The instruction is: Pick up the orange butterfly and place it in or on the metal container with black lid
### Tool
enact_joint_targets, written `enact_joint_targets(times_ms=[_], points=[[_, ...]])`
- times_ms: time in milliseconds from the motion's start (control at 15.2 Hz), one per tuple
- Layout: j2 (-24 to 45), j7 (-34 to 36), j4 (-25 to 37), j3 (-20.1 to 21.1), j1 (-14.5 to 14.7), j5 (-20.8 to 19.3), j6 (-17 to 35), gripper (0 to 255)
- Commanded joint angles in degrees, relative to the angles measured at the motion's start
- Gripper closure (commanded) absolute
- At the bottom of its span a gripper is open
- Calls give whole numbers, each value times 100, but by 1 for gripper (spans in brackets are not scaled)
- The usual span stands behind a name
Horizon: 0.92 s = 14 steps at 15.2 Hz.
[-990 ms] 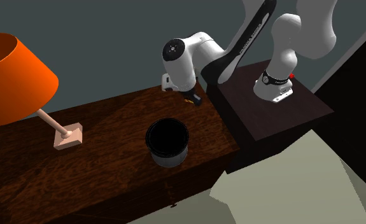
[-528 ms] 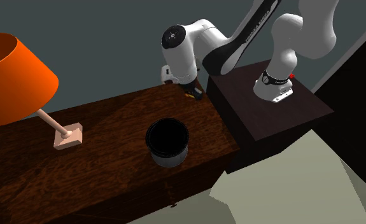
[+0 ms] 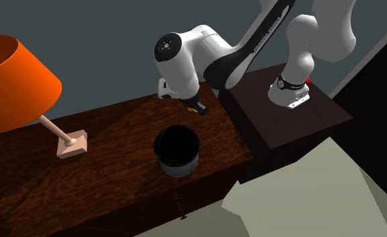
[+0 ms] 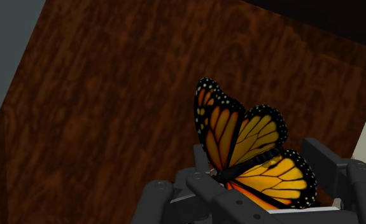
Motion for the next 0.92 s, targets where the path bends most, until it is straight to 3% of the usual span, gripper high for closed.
enact_joint_targets(times_ms=[0, 528, 858], points=[[358, 114, 527, 66, 94, 49, -188, 255], [2025, 449, 3167, 231, 451, 161, -1213, 255], [2197, 479, 3054, 226, 450, 152, -930, 255]])
